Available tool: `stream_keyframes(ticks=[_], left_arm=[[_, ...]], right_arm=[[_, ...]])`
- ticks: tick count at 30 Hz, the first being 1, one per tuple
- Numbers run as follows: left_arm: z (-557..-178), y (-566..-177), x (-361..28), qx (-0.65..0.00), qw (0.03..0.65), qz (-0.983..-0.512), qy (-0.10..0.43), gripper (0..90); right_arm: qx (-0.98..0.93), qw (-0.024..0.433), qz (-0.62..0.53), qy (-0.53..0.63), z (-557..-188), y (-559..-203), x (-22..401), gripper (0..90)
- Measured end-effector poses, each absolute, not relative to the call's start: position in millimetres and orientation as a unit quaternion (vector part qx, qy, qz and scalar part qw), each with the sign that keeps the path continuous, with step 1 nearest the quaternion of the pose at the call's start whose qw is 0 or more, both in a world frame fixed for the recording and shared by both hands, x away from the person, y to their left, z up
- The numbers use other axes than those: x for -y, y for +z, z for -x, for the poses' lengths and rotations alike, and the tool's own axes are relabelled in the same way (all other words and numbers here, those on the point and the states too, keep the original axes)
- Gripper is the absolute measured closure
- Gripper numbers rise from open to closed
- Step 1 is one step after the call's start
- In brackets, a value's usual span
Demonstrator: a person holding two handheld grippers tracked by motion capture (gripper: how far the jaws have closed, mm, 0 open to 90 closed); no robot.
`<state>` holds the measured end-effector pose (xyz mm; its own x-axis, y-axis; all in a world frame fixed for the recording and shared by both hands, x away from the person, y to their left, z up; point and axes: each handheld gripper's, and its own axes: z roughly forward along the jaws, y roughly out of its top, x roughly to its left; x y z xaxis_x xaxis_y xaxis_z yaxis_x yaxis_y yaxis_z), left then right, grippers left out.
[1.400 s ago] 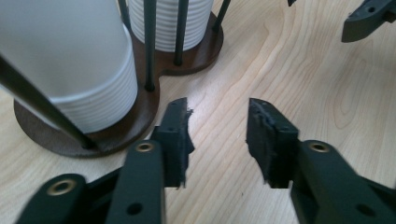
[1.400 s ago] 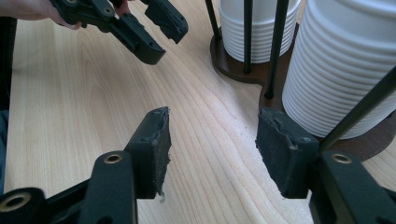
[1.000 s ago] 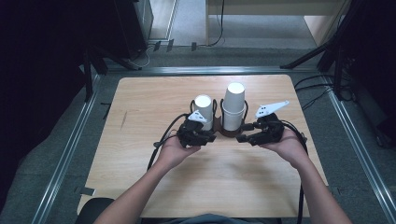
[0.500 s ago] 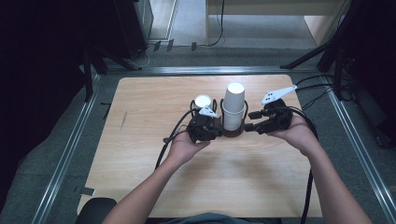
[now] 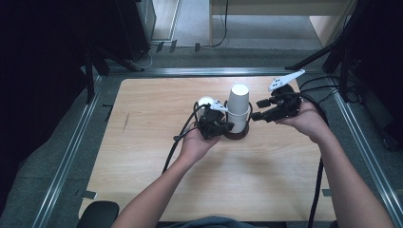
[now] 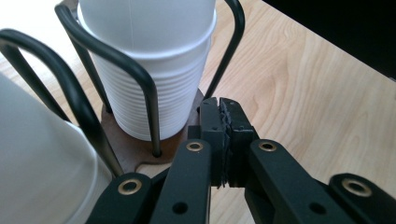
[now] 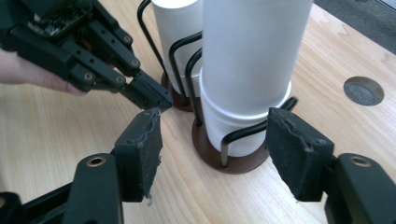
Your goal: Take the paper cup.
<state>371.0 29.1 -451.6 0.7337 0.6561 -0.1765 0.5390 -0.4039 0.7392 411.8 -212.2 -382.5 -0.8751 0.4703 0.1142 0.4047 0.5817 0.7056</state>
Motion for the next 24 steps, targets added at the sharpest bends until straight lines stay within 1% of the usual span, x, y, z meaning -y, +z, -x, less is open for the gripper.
stream_keyframes(ticks=[8, 10, 15, 24], left_arm=[[-381.3, -452.4, -25.6, -0.379, 0.426, -0.819, 0.063, 89.3], [-381.7, -452.6, -25.0, -0.380, 0.424, -0.820, 0.063, 89.3], [-384.7, -450.7, -21.5, -0.380, 0.418, -0.822, 0.070, 89.3], [-389.9, -451.3, -17.9, -0.383, 0.412, -0.824, 0.072, 89.3]], right_arm=[[-0.892, 0.050, -0.244, 0.377, -432.2, -372.4, 201.0, 34.0], [-0.893, 0.046, -0.243, 0.377, -437.7, -371.4, 198.7, 31.4], [-0.895, 0.043, -0.237, 0.375, -446.5, -367.2, 187.5, 28.0], [-0.900, 0.051, -0.233, 0.365, -452.2, -363.1, 170.5, 25.3]])
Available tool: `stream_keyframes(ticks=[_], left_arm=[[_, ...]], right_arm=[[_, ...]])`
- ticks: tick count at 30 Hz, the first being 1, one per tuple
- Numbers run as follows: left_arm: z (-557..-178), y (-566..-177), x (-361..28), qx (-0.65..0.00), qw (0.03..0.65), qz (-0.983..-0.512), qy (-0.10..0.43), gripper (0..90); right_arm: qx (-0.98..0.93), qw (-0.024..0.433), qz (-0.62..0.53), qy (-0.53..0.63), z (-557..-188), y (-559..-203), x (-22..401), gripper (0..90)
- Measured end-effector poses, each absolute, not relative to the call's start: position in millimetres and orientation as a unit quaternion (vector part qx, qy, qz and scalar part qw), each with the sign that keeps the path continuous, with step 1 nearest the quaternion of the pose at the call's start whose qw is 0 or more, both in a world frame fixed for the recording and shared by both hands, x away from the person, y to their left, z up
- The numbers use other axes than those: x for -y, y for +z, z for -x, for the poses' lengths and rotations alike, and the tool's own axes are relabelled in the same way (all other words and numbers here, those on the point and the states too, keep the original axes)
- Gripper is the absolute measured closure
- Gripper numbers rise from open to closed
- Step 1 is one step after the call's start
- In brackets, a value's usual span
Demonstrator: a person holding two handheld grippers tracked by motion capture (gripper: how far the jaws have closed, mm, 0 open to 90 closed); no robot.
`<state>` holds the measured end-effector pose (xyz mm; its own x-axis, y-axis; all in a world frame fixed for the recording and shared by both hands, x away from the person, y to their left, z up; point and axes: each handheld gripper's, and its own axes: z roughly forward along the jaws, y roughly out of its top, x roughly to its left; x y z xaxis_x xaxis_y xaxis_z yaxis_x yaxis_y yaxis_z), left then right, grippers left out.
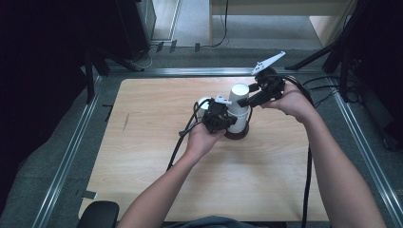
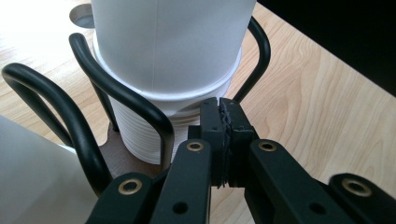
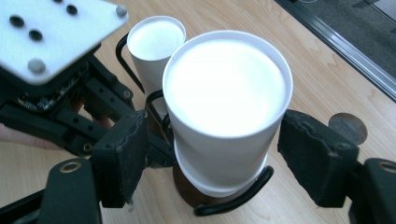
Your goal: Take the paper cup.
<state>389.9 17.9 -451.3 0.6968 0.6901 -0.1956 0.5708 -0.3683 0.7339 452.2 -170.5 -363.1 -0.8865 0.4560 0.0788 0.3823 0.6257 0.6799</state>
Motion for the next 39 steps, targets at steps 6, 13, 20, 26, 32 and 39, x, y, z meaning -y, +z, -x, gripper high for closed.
stream_keyframes(ticks=[6, 13, 20, 26, 32, 39], left_arm=[[-391.1, -453.3, -16.3, -0.387, 0.416, -0.820, 0.072, 89.2], [-390.6, -453.3, -16.3, -0.385, 0.413, -0.822, 0.075, 89.2], [-391.1, -453.9, -16.5, -0.385, 0.412, -0.823, 0.071, 89.2], [-390.5, -454.3, -15.7, -0.387, 0.413, -0.821, 0.074, 89.2], [-390.2, -454.7, -15.7, -0.388, 0.414, -0.820, 0.074, 89.2], [-390.1, -455.0, -16.1, -0.388, 0.414, -0.820, 0.072, 89.1]], right_arm=[[-0.910, 0.057, -0.225, 0.344, -459.7, -361.4, 158.2, 25.1], [-0.922, 0.061, -0.218, 0.315, -465.3, -359.7, 146.8, 25.1], [-0.932, 0.066, -0.211, 0.287, -466.7, -360.0, 137.9, 28.9], [-0.933, 0.065, -0.217, 0.281, -467.9, -358.4, 138.9, 31.4], [-0.933, 0.064, -0.215, 0.280, -468.1, -356.3, 139.9, 32.2], [-0.932, 0.064, -0.215, 0.286, -466.9, -348.1, 141.9, 32.9]])
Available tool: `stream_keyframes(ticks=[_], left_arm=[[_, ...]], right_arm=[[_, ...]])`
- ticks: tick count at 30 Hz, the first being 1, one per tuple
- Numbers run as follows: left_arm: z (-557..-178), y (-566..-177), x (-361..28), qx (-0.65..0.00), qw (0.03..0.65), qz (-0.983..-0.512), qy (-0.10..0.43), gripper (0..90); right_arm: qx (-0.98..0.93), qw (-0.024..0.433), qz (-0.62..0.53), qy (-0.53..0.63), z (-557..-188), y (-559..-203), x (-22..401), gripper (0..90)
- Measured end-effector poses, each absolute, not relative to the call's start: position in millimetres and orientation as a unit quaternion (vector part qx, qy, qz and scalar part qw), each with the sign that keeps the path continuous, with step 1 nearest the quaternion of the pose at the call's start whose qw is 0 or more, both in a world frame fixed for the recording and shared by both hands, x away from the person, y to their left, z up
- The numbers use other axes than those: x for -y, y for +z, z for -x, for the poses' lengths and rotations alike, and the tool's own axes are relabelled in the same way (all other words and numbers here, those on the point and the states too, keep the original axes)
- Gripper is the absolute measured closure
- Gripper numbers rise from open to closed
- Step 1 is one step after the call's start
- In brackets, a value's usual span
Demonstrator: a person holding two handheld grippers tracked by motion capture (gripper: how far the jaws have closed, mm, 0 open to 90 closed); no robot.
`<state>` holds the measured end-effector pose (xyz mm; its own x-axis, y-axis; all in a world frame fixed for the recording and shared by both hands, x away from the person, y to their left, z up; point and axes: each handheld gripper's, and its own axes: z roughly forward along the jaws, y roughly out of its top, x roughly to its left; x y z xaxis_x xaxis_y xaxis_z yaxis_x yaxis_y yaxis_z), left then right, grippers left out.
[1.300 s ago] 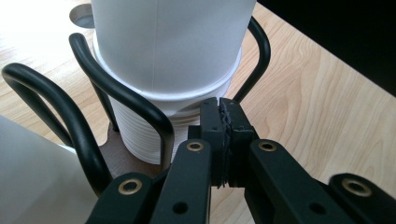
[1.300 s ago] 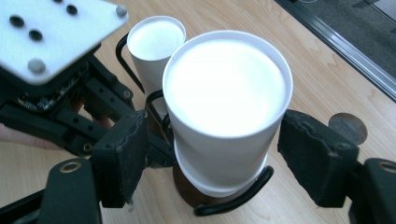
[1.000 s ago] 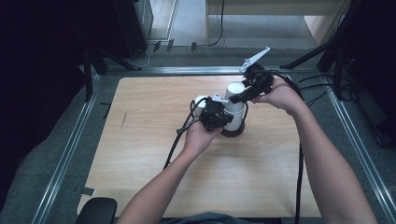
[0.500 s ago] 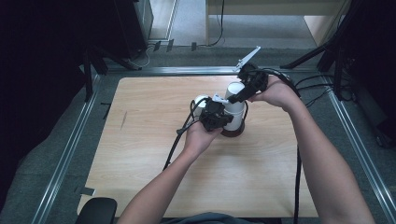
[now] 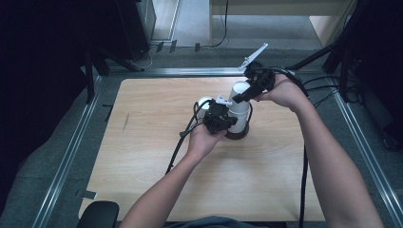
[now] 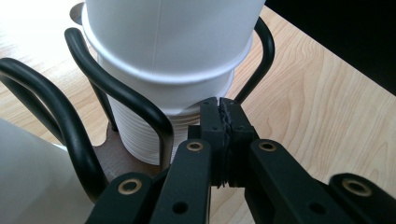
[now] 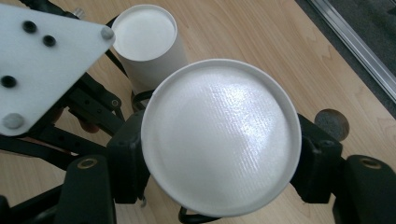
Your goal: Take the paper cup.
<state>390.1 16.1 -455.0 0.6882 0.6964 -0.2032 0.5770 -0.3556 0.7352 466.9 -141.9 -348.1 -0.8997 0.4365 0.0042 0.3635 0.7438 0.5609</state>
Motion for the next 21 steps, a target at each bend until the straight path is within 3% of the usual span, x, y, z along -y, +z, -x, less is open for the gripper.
stream_keyframes(ticks=[21], left_arm=[[-389.5, -456.2, -17.3, -0.388, 0.415, -0.820, 0.070, 88.0]], right_arm=[[-0.923, 0.080, -0.214, 0.310, -449.6, -285.8, 152.3, 33.1]])
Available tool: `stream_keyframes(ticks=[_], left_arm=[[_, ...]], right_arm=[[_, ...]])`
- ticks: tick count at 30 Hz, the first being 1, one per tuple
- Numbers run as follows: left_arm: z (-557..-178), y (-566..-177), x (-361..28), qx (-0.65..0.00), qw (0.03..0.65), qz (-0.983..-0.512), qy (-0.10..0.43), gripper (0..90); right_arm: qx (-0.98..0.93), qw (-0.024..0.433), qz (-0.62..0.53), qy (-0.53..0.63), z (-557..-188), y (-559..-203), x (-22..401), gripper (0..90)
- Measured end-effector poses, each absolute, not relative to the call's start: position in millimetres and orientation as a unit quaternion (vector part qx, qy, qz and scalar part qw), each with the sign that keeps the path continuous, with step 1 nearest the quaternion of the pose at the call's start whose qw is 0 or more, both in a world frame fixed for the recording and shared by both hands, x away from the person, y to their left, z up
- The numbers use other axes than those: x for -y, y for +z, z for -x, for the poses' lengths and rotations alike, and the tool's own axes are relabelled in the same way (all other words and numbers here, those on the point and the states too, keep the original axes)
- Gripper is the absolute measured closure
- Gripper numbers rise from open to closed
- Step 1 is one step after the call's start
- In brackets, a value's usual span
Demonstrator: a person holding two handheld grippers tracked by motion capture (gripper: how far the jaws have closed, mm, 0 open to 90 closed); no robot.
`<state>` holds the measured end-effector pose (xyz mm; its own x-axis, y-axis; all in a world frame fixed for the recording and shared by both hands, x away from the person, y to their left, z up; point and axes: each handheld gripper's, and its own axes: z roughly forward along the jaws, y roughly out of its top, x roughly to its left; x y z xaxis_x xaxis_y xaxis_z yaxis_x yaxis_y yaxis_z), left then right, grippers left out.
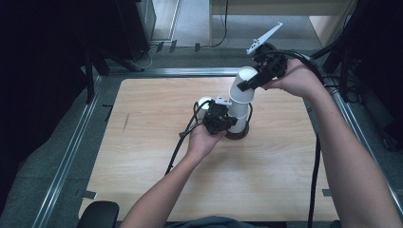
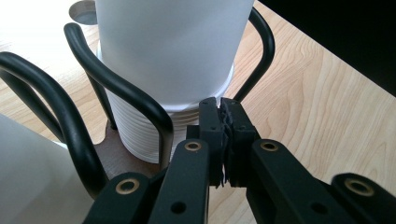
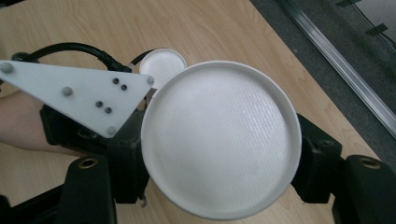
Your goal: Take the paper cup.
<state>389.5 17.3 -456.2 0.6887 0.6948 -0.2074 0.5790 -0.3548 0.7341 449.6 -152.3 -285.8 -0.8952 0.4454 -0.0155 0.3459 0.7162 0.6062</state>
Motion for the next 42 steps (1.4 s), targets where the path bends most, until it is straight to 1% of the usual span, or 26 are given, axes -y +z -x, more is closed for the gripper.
stream_keyframes(ticks=[8, 16, 20, 25, 27, 28, 30, 31, 39, 42], left_arm=[[-389.8, -456.3, -18.1, -0.388, 0.413, -0.821, 0.063, 86.6], [-390.2, -456.2, -19.0, -0.386, 0.415, -0.822, 0.058, 84.2], [-388.5, -454.7, -19.8, -0.382, 0.413, -0.825, 0.055, 78.7], [-386.6, -451.6, -24.2, -0.371, 0.420, -0.827, 0.039, 73.1], [-385.1, -449.7, -26.9, -0.367, 0.424, -0.828, 0.034, 72.2], [-384.2, -448.8, -28.4, -0.362, 0.425, -0.829, 0.030, 70.2], [-381.9, -446.6, -31.6, -0.357, 0.423, -0.832, 0.027, 69.9], [-380.7, -445.6, -33.7, -0.353, 0.423, -0.834, 0.023, 67.8], [-371.7, -440.8, -55.8, -0.333, 0.423, -0.843, 0.006, 62.6], [-366.7, -441.4, -68.2, -0.320, 0.422, -0.848, 0.009, 59.9]], right_arm=[[-0.922, 0.075, -0.208, 0.319, -437.8, -267.0, 159.4, 33.1], [-0.926, 0.071, -0.192, 0.317, -422.8, -267.1, 167.1, 33.1], [-0.925, 0.064, -0.189, 0.322, -415.4, -272.8, 175.0, 33.1], [-0.923, 0.061, -0.192, 0.327, -407.7, -278.0, 184.1, 33.1], [-0.924, 0.060, -0.190, 0.326, -405.9, -279.7, 185.8, 33.1], [-0.924, 0.059, -0.190, 0.325, -401.7, -284.1, 188.6, 33.1], [-0.925, 0.058, -0.189, 0.326, -399.9, -286.7, 190.0, 33.1], [-0.924, 0.055, -0.189, 0.327, -396.0, -291.5, 192.5, 33.1], [-0.924, 0.044, -0.183, 0.332, -382.4, -308.7, 196.1, 33.0], [-0.924, 0.038, -0.177, 0.337, -374.7, -320.9, 193.8, 33.0]])
